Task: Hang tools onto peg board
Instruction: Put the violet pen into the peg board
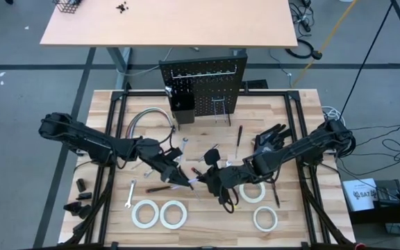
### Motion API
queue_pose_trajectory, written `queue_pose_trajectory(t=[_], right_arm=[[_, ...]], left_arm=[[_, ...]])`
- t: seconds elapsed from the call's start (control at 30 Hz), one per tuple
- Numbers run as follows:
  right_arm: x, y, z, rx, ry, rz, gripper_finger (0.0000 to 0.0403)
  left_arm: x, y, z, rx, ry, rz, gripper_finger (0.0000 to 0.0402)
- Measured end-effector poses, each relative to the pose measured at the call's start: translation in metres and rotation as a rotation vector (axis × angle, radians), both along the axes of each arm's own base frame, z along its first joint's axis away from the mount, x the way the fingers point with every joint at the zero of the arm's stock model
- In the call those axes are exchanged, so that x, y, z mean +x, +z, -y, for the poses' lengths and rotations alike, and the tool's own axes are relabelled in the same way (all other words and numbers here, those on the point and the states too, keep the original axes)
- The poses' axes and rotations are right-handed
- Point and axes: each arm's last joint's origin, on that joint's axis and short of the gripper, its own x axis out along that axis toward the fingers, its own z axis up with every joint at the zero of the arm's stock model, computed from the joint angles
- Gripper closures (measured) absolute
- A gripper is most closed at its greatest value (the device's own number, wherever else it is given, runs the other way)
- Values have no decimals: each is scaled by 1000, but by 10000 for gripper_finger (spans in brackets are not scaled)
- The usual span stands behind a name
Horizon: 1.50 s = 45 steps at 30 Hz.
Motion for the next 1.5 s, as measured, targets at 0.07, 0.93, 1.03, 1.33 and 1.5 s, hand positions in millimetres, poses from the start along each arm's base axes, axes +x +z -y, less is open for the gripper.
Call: queue_pose_trajectory(t=[0.07,0.93,1.03,1.33,1.5], right_arm=[[1,0,1,-22,9,2,400],[5,-3,11,-17,36,-26,396],[6,-3,14,-26,35,-23,396],[11,-8,19,-25,38,-37,396],[14,-13,18,-23,39,-38,395]], left_arm=[[1,-1,0,4,1,4,146],[4,-8,-12,8,-36,-40,198],[4,-8,-12,7,-43,-40,198],[4,-8,-12,9,-46,-33,199],[4,-9,-12,13,-49,-44,218]])
